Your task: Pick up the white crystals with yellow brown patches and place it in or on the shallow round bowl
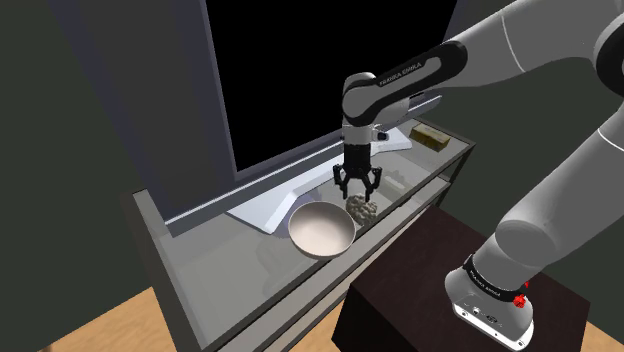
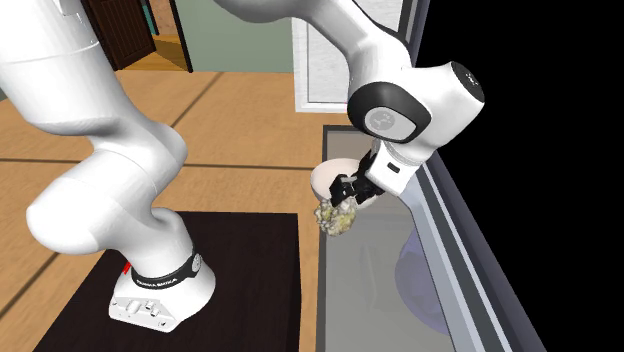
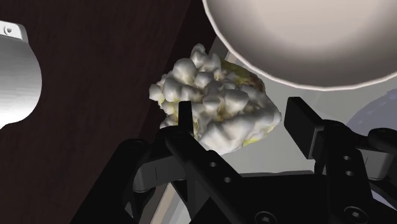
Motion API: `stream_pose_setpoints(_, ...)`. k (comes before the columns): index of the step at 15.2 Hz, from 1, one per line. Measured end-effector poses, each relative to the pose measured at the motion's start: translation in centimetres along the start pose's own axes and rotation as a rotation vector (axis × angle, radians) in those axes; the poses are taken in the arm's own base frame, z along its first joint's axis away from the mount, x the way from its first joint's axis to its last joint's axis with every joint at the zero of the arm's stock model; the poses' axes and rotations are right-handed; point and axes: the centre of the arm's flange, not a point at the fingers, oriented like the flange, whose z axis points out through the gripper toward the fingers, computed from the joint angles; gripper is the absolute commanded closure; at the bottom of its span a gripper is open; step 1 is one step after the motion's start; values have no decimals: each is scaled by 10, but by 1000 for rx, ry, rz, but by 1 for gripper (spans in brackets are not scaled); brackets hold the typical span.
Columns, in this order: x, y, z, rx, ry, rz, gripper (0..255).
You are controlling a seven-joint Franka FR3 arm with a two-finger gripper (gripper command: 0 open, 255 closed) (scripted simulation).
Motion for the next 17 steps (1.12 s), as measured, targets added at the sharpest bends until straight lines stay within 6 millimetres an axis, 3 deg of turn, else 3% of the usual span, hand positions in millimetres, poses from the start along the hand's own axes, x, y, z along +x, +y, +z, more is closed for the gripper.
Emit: stream_pose_setpoints(17, -35, 24, -80, 0, 0, 0, 255)
